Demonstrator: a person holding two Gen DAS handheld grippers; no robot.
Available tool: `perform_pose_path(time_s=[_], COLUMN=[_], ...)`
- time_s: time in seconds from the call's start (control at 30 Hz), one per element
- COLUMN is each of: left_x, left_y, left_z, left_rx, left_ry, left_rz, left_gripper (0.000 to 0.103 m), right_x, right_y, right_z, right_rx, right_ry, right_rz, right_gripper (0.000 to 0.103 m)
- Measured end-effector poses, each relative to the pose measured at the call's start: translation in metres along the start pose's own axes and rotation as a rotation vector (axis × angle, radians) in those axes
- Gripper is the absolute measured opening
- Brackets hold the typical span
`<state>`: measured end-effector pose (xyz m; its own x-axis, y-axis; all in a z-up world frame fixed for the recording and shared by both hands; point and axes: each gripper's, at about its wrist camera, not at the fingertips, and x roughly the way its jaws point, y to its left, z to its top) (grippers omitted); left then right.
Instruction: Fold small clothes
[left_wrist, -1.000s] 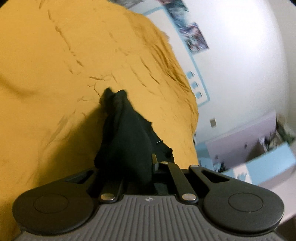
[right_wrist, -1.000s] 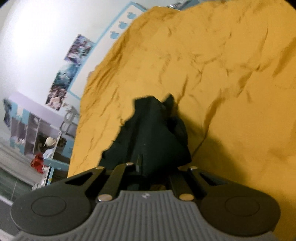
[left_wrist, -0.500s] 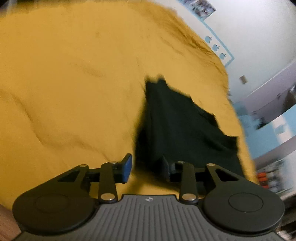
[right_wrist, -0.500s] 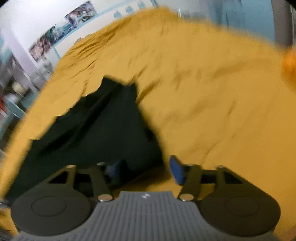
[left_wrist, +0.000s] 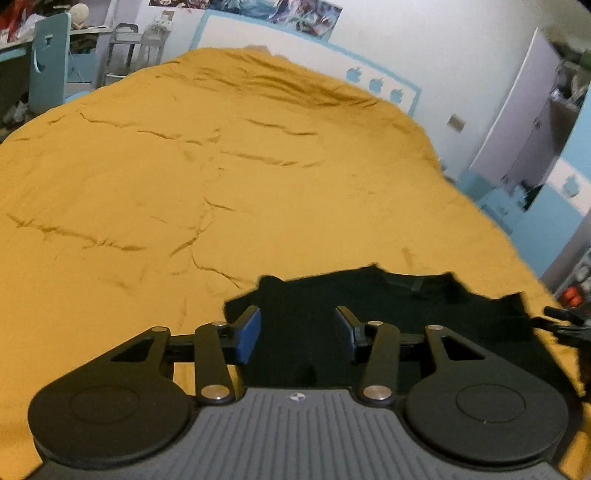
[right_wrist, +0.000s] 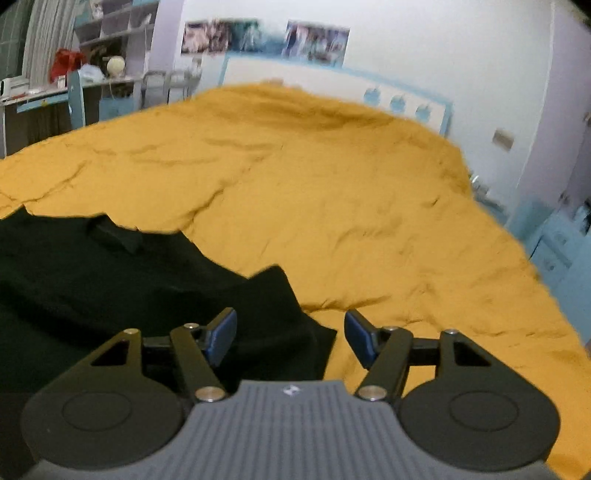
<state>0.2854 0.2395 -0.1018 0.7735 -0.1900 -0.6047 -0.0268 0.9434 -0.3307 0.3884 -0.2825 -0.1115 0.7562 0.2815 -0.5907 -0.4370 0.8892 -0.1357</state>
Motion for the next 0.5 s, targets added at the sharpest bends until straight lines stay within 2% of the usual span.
perform_pose_path(time_s=[0.07, 0.17, 0.27, 0.3, 0.37, 0.4, 0.47, 0.5], left_x=[0.016, 0.037, 0.053, 0.055, 0.059, 0.060, 0.058, 0.056], left_y=[0.003, 0.006, 0.008, 0.008, 0.006, 0.005, 0.004, 0.003], left_z=[0.005, 0.008, 0.006, 0.005, 0.002, 0.002, 0.001, 0.002], left_rx=[0.014, 0.036, 0.012, 0.008, 0.023, 0.028, 0.039, 0.039], left_ry=[0.029, 0.075, 0.115, 0.120, 0.116, 0.110, 0.089, 0.077], left_rz=[0.022, 0.051, 0.028, 0.019, 0.011, 0.006, -0.006, -0.004], left_gripper=[0.053, 0.053, 0.053, 0.053, 0.054, 0.052, 0.029, 0.011], right_x=[0.018, 0.035, 0.054, 0.059, 0.067, 0.068, 0.066, 0.065], right_y=[-0.011, -0.017, -0.016, -0.014, -0.012, -0.012, -0.012, -0.013], right_z=[0.004, 0.005, 0.004, 0.004, 0.004, 0.004, 0.004, 0.005], right_rx=[0.036, 0.065, 0.069, 0.066, 0.077, 0.082, 0.087, 0.096], right_ry=[0.037, 0.053, 0.076, 0.082, 0.099, 0.099, 0.080, 0.069], right_rz=[0.059, 0.088, 0.105, 0.102, 0.116, 0.107, 0.106, 0.100], right_gripper=[0.060, 0.060, 0.058, 0.045, 0.027, 0.021, 0.015, 0.012])
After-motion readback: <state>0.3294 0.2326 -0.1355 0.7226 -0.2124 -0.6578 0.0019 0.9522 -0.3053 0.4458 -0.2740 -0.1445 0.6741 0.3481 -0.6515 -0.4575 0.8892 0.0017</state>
